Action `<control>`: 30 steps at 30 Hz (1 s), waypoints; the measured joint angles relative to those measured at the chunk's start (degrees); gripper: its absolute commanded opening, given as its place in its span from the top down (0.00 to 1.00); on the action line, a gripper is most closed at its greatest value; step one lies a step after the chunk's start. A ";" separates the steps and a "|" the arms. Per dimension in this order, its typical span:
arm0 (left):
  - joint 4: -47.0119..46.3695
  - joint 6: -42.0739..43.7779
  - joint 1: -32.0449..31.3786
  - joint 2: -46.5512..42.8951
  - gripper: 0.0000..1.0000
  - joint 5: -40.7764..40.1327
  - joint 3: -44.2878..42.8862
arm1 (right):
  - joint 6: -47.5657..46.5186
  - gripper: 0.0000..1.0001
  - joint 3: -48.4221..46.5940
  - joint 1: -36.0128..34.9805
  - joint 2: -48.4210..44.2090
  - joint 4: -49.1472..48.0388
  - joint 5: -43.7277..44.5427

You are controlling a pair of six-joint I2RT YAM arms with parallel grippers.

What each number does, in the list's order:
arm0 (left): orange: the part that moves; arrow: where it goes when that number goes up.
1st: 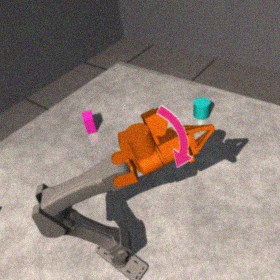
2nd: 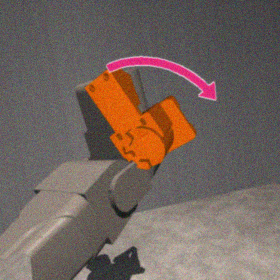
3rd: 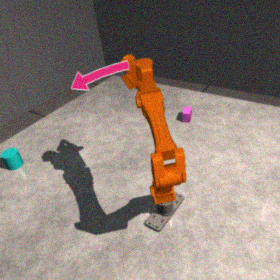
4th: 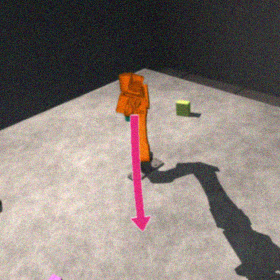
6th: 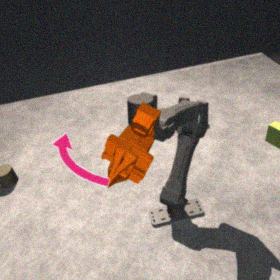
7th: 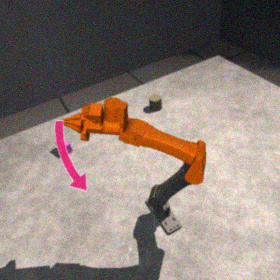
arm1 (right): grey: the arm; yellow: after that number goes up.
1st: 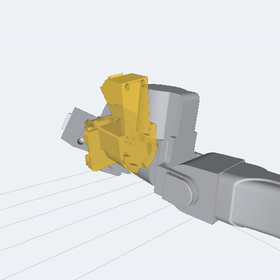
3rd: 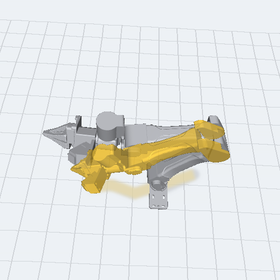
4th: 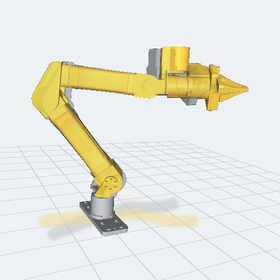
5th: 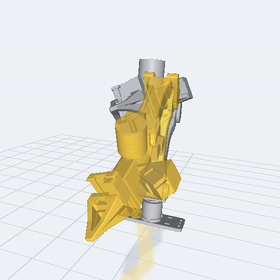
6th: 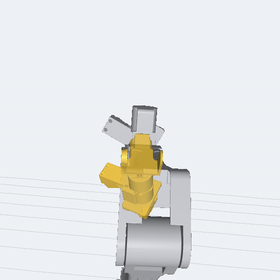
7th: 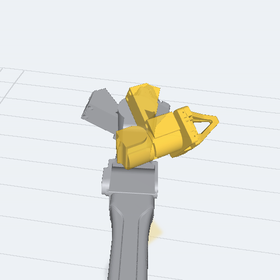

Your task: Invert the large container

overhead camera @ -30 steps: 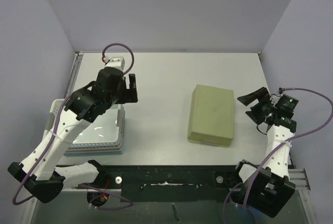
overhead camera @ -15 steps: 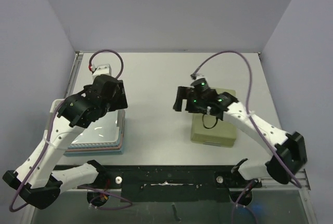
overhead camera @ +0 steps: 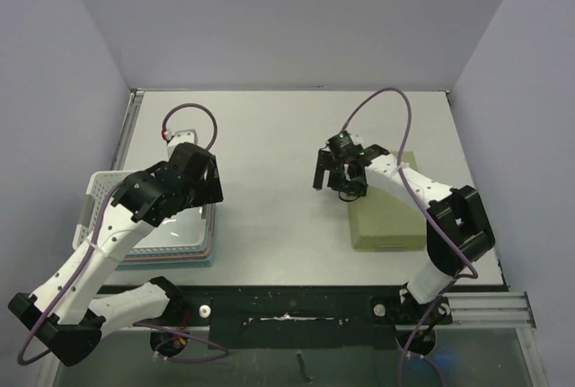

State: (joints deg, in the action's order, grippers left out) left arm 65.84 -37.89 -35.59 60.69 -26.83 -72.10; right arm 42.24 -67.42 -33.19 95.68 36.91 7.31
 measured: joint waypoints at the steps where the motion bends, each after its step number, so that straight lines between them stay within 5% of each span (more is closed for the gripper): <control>1: -0.31 -0.20 -0.07 0.02 0.26 0.42 0.83 | -0.02 0.06 0.61 1.60 -0.98 0.44 0.42; 6: -2.58 -0.72 -0.44 0.90 0.46 2.21 5.75 | -0.26 0.05 2.10 5.35 -5.95 2.36 2.80; 12: -3.98 -0.70 -0.48 1.99 0.90 3.32 7.87 | -1.09 0.06 4.22 6.97 -7.63 2.67 3.21; 15: -3.41 0.26 -0.48 2.03 0.98 2.93 6.73 | -1.46 0.06 6.54 7.87 -8.50 2.82 3.26; 19: 1.01 1.84 -0.48 3.21 1.00 1.81 -1.64 | -1.53 0.06 9.18 8.41 -12.04 3.96 3.43; 30: 9.01 8.92 -0.92 15.15 1.00 3.19 -41.11 | -1.55 0.05 12.13 9.84 -24.09 4.48 4.79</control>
State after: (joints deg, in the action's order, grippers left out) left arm 74.85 -28.97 -36.51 75.83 -23.64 -113.21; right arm 40.69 -55.29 -23.35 71.59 41.39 12.10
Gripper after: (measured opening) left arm 0.127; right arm 0.951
